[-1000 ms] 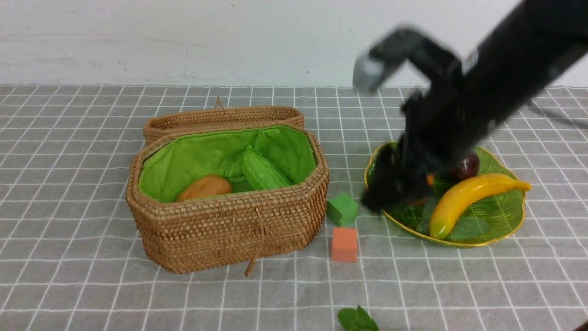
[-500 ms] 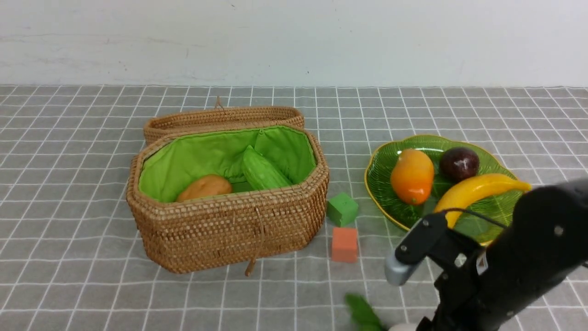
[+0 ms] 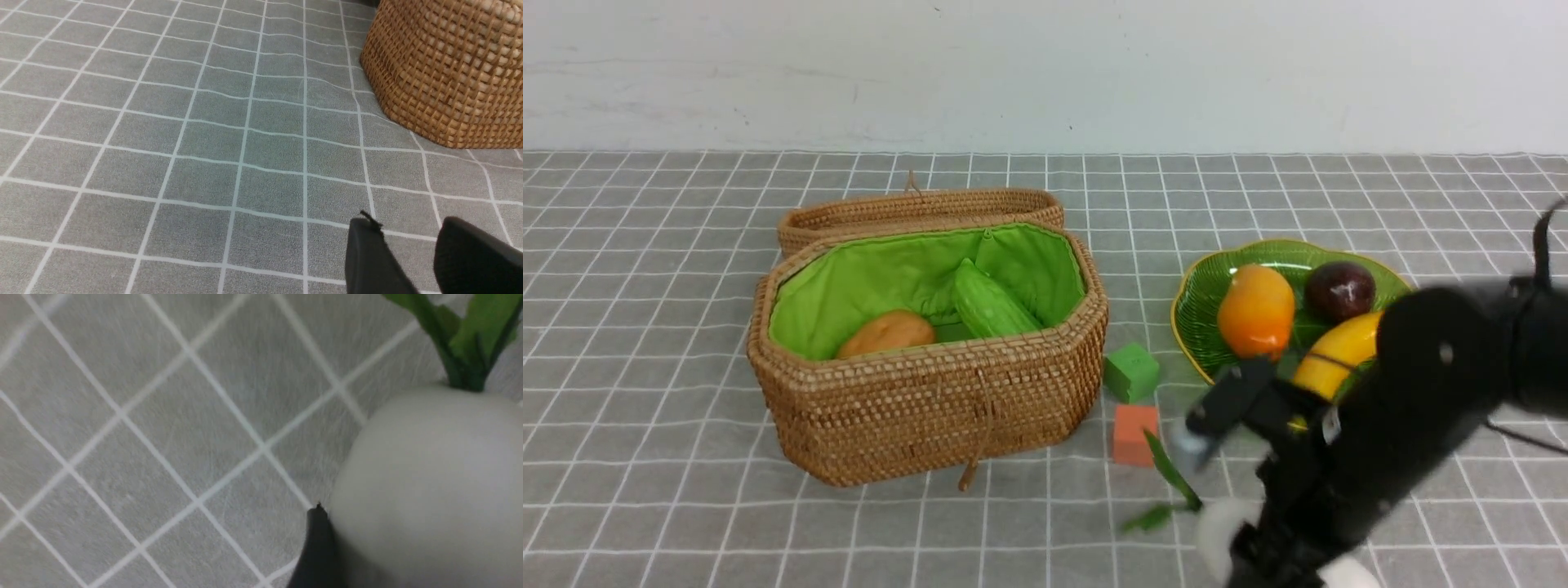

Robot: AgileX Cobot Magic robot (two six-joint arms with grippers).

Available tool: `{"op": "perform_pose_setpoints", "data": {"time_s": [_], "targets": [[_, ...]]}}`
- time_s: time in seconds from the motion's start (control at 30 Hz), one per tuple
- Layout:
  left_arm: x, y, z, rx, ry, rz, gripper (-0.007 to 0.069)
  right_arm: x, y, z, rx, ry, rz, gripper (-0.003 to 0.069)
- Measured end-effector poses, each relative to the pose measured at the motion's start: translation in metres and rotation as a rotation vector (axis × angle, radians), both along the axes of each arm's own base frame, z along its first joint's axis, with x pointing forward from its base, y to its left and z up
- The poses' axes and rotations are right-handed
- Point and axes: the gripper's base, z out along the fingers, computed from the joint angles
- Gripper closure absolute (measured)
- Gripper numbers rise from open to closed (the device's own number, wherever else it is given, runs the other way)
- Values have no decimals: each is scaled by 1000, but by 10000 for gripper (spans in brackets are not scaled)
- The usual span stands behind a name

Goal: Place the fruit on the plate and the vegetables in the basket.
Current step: Take a daikon with your right arm and place it on the basket on the left.

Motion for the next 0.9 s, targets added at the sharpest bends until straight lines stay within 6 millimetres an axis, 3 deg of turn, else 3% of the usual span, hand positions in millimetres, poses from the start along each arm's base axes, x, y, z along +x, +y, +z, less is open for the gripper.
{"op": "perform_pose_setpoints", "data": {"time_s": [0.07, 0.13, 0.23, 0.37, 0.5, 0.63, 0.8, 0.9], "targets": [[0, 0, 0, 0, 0, 0, 387, 7, 7, 17, 55, -26, 2, 155], [0, 0, 0, 0, 0, 0, 387, 26, 27, 62, 229, -140, 18, 155], [0, 0, 0, 0, 0, 0, 387, 45, 45, 107, 421, -289, 30, 155], [0, 0, 0, 0, 0, 0, 387, 70, 68, 143, 598, -453, 54, 155], [0, 0, 0, 0, 0, 0, 387, 91, 91, 141, 659, -481, 61, 155], [0, 0, 0, 0, 0, 0, 387, 115, 119, 109, 650, -440, 60, 155], [0, 0, 0, 0, 0, 0, 387, 124, 124, 93, 607, -432, 63, 146], [0, 0, 0, 0, 0, 0, 386, 124, 124, 93, 597, -442, 69, 81]]}}
